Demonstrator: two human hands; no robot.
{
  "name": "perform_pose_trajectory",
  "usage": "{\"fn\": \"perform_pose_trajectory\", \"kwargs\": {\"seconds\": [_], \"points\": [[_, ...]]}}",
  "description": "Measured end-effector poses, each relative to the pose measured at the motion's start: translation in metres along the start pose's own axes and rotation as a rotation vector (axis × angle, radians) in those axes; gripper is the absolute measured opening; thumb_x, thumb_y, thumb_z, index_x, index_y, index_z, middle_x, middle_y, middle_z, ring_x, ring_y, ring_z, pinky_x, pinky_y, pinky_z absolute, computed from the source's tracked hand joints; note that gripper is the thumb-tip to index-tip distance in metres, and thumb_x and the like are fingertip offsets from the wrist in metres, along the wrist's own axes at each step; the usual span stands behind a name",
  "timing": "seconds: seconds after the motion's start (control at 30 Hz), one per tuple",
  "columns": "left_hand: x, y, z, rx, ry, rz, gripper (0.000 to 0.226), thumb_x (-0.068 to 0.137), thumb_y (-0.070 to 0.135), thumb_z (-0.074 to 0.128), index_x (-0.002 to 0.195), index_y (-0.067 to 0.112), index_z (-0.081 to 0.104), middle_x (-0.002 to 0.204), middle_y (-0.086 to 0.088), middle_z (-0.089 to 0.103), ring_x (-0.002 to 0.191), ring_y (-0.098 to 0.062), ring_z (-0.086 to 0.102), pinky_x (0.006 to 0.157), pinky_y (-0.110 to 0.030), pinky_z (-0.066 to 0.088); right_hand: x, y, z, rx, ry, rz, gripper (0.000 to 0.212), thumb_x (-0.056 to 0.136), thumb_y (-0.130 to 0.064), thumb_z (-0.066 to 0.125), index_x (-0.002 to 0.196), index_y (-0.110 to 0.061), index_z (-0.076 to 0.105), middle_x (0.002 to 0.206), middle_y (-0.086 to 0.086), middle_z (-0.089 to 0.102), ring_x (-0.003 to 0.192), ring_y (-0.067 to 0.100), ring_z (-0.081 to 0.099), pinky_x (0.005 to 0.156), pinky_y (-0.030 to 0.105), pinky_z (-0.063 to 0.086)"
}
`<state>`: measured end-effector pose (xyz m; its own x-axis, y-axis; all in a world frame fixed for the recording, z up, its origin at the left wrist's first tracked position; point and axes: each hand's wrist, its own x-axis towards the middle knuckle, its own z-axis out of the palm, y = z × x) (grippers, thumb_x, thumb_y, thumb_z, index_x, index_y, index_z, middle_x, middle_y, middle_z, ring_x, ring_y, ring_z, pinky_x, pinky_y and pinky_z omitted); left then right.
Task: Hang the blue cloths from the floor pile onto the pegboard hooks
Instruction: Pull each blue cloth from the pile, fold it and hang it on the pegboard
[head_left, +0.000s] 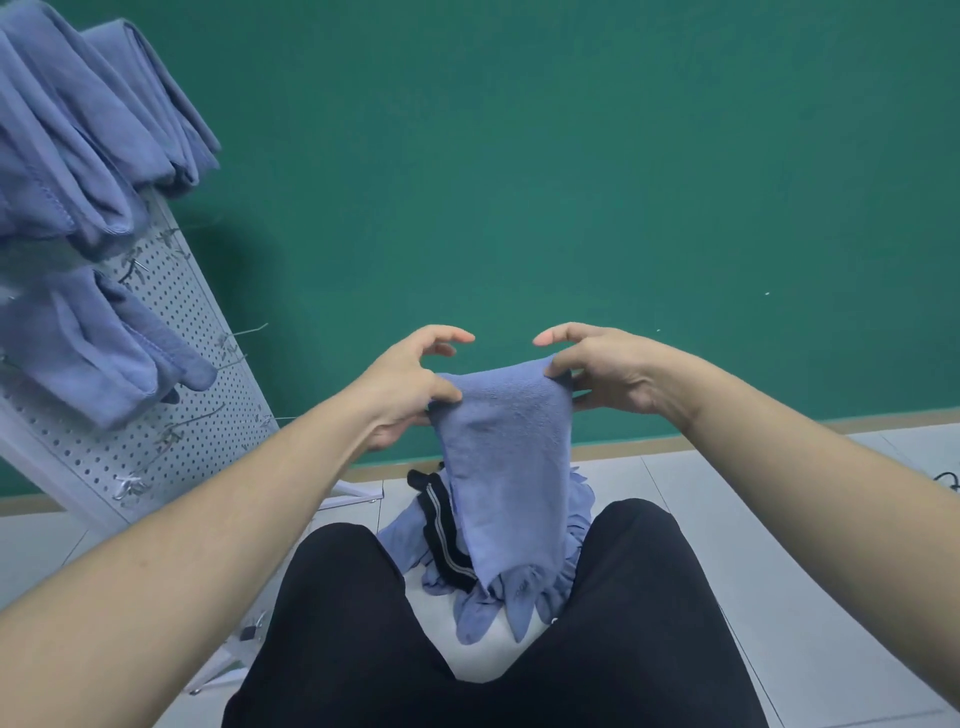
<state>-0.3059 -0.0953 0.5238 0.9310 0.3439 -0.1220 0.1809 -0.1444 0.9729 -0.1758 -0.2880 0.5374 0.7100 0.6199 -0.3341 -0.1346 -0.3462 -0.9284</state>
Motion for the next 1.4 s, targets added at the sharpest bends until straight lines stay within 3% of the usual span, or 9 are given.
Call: {"fn": "perform_pose_trajectory", "kwargs": {"seconds": [0.1,0.27,0.47,0.57,0.73,0.8,0.93,1.17,1.4], "points": [[0.001,0.003,0.001,0.093,-0.001,0.001,0.053,0.085,-0.016,0.058,0.108,0.031,0.068,0.124,0.003,0.052,0.067,-0.017,0.050,0.063,-0.028,0.049,0.000,0.000,0.000,-0.055,0.030,-0.030,0.031,0.093,0.006,0.055,0.115,-0.016,0.060,0.077,0.008,0.055,0.067,0.020,0.050,0.077,0.035,0.050],[0.003,0.010,-0.006,-0.019,-0.035,-0.103,0.039,0.090,-0.011,0.060,0.110,0.021,0.067,0.103,-0.009,0.054,0.078,-0.015,0.057,0.061,-0.020,0.053,0.002,-0.001,0.000,-0.165,0.089,-0.015,0.026,0.096,0.000,0.055,0.112,-0.019,0.060,0.085,0.009,0.060,0.070,0.021,0.053,0.073,0.034,0.054],[0.004,0.007,-0.006,-0.006,-0.061,-0.201,0.041,0.094,-0.003,0.053,0.110,0.031,0.070,0.097,0.002,0.067,0.068,-0.014,0.046,0.071,-0.032,0.037,0.004,-0.001,0.005,-0.349,0.147,0.010,0.030,0.096,-0.005,0.034,0.100,-0.023,0.057,0.090,0.005,0.057,0.079,0.023,0.052,0.072,0.033,0.053],[0.003,0.008,-0.004,-0.076,-0.076,-0.167,0.032,0.094,0.002,0.063,0.115,0.026,0.070,0.100,-0.003,0.073,0.075,-0.015,0.054,0.074,-0.029,0.042,0.004,-0.004,0.008,-0.421,0.152,0.039,0.036,0.095,-0.006,0.028,0.097,-0.025,0.058,0.085,0.003,0.049,0.077,0.023,0.042,0.061,0.027,0.041],[0.001,0.003,-0.005,0.051,-0.070,-0.019,0.044,0.082,-0.011,0.071,0.110,0.023,0.070,0.106,-0.007,0.073,0.094,-0.011,0.070,0.076,-0.014,0.051,0.005,-0.005,0.008,-0.398,0.152,0.024,0.002,0.097,-0.023,0.055,0.095,-0.022,0.053,0.086,0.003,0.043,0.069,0.019,0.032,0.055,0.028,0.027],[0.002,0.003,-0.004,0.148,-0.028,0.034,0.047,0.081,-0.015,0.068,0.103,0.026,0.072,0.103,-0.005,0.073,0.098,-0.010,0.068,0.082,-0.015,0.048,0.006,-0.004,0.006,-0.396,0.166,-0.003,0.019,0.090,-0.028,0.069,0.100,-0.021,0.054,0.081,0.003,0.044,0.065,0.018,0.034,0.053,0.028,0.029],[0.006,0.005,-0.003,0.119,-0.029,0.037,0.045,0.084,-0.016,0.062,0.100,0.025,0.073,0.099,-0.008,0.072,0.090,-0.013,0.067,0.087,-0.023,0.050,0.005,-0.004,0.012,-0.263,0.052,-0.010,0.027,0.084,-0.015,0.077,0.106,-0.022,0.062,0.075,0.002,0.054,0.063,0.016,0.042,0.058,0.028,0.034],[0.008,0.012,-0.008,0.168,-0.051,0.004,0.058,0.082,-0.017,0.051,0.111,0.029,0.072,0.099,-0.004,0.056,0.076,-0.013,0.051,0.073,-0.024,0.045,0.006,-0.005,0.001,-0.206,-0.020,-0.048,0.030,0.078,-0.005,0.081,0.101,-0.021,0.070,0.088,0.006,0.062,0.084,0.019,0.050,0.067,0.027,0.038],[0.011,0.012,-0.009,0.263,-0.190,-0.135,0.045,0.070,0.008,0.058,0.108,0.027,0.073,0.097,-0.016,0.066,0.085,-0.021,0.055,0.082,-0.030,0.044,0.006,-0.003,0.002,-0.570,0.034,-0.166,0.036,0.073,-0.013,0.086,0.099,-0.029,0.069,0.111,0.001,0.070,0.105,0.021,0.064,0.095,0.033,0.050]]}}
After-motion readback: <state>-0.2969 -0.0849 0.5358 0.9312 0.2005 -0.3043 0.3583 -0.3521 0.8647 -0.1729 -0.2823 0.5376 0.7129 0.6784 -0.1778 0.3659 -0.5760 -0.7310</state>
